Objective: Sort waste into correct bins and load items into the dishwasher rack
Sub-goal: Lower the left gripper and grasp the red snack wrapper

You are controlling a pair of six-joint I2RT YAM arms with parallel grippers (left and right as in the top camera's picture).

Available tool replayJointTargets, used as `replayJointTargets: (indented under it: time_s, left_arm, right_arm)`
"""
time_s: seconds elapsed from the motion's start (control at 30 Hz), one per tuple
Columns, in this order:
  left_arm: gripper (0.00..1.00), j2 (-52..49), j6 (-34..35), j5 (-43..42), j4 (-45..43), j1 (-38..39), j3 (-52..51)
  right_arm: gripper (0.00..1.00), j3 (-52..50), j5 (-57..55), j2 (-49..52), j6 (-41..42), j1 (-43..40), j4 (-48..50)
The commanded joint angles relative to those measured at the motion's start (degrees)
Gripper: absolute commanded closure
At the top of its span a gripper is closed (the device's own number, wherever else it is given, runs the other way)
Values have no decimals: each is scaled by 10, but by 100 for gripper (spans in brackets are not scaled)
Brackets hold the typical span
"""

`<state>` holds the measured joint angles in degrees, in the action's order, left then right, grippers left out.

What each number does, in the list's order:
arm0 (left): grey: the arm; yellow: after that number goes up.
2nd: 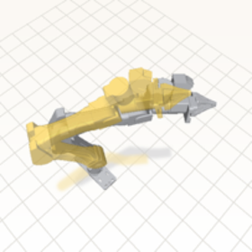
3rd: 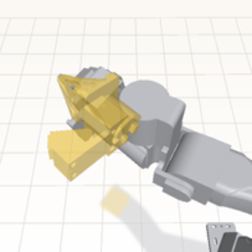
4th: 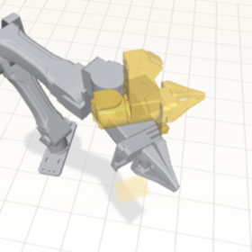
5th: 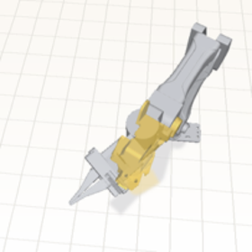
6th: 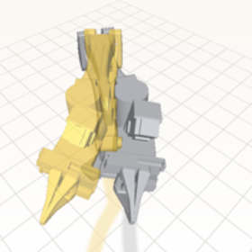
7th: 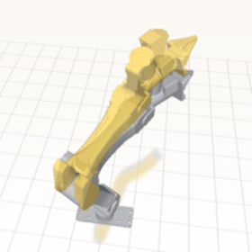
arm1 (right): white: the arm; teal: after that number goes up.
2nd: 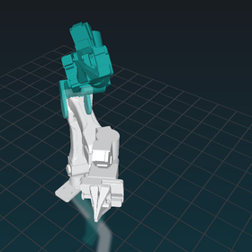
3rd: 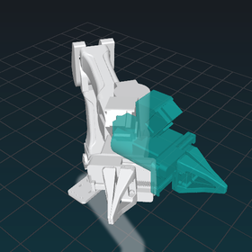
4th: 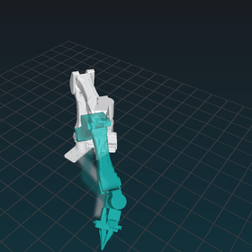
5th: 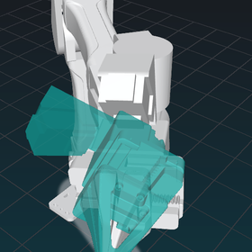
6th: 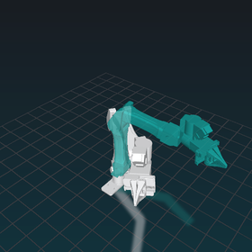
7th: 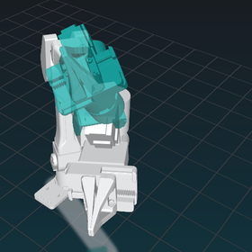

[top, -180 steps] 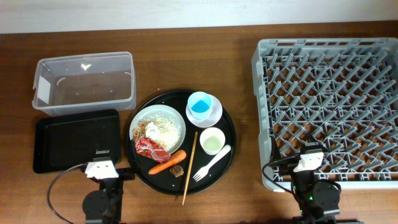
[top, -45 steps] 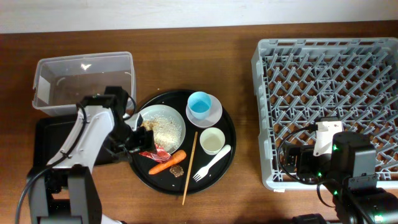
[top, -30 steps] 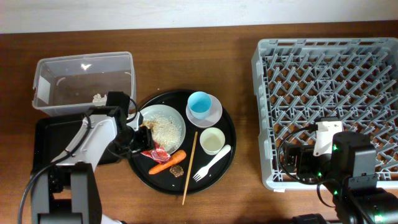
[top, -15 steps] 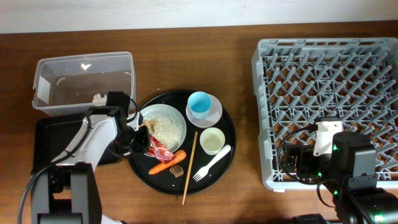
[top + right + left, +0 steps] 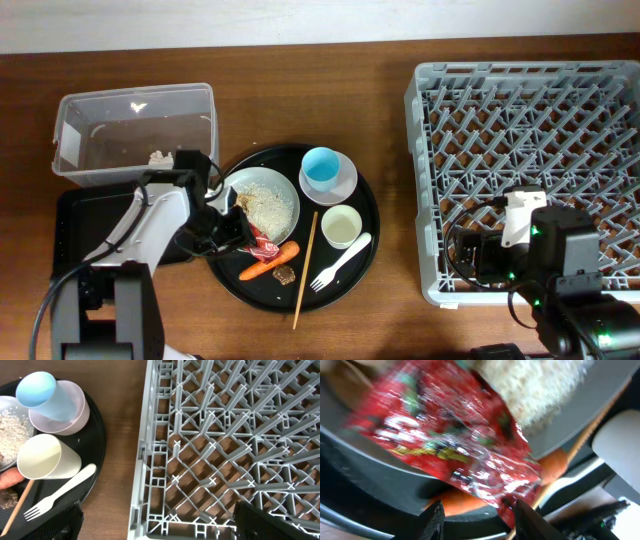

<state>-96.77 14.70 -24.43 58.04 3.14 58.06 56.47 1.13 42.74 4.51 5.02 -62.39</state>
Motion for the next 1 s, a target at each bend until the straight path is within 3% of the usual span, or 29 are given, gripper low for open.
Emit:
replayJointTargets:
  time_s: [0.0,0.33,0.97]
  left_arm:
    - [54,2,41,-12,3,29,8]
    - [56,2,129,54,-16,122,7]
    - [59,2,84,228,-33,226,7]
  right_arm:
    - [1,11,-3,5,2,-2,2]
    - [1,11,-3,5,2,-2,1]
    - [1,11,-3,5,2,-2,1]
